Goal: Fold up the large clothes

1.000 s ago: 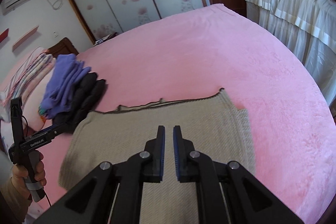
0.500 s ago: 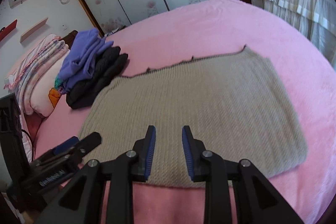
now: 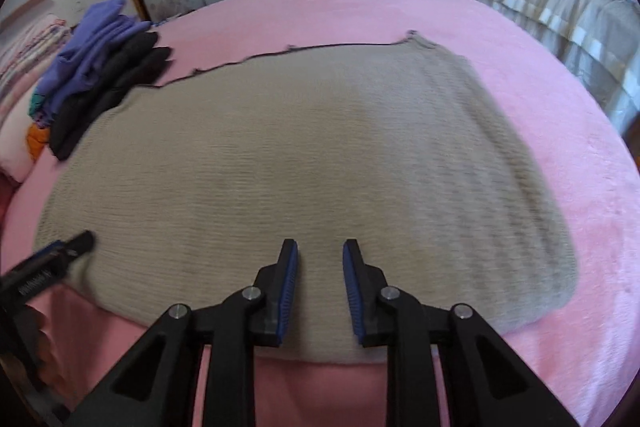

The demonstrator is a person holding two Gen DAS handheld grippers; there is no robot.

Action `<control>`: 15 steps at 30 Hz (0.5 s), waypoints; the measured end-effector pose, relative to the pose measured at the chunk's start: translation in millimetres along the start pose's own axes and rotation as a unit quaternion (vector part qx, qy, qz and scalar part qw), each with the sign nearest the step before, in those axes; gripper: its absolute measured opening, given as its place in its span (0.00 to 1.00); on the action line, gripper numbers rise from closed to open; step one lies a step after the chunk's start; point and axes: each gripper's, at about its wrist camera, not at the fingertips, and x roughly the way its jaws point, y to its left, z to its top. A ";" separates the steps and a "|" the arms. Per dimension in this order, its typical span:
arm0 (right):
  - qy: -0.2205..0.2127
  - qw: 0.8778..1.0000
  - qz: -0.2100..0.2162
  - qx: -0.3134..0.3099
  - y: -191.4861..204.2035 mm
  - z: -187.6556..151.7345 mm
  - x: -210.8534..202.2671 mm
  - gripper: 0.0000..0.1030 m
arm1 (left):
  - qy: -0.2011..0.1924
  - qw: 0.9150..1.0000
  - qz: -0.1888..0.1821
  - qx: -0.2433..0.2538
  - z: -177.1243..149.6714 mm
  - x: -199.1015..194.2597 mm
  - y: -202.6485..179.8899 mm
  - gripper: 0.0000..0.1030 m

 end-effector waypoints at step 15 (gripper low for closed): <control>-0.032 0.998 -0.046 0.039 -66.1 -2.9 -49.0 0.10 | -0.019 0.998 -0.012 -0.065 10.0 -57.7 42.9 0.84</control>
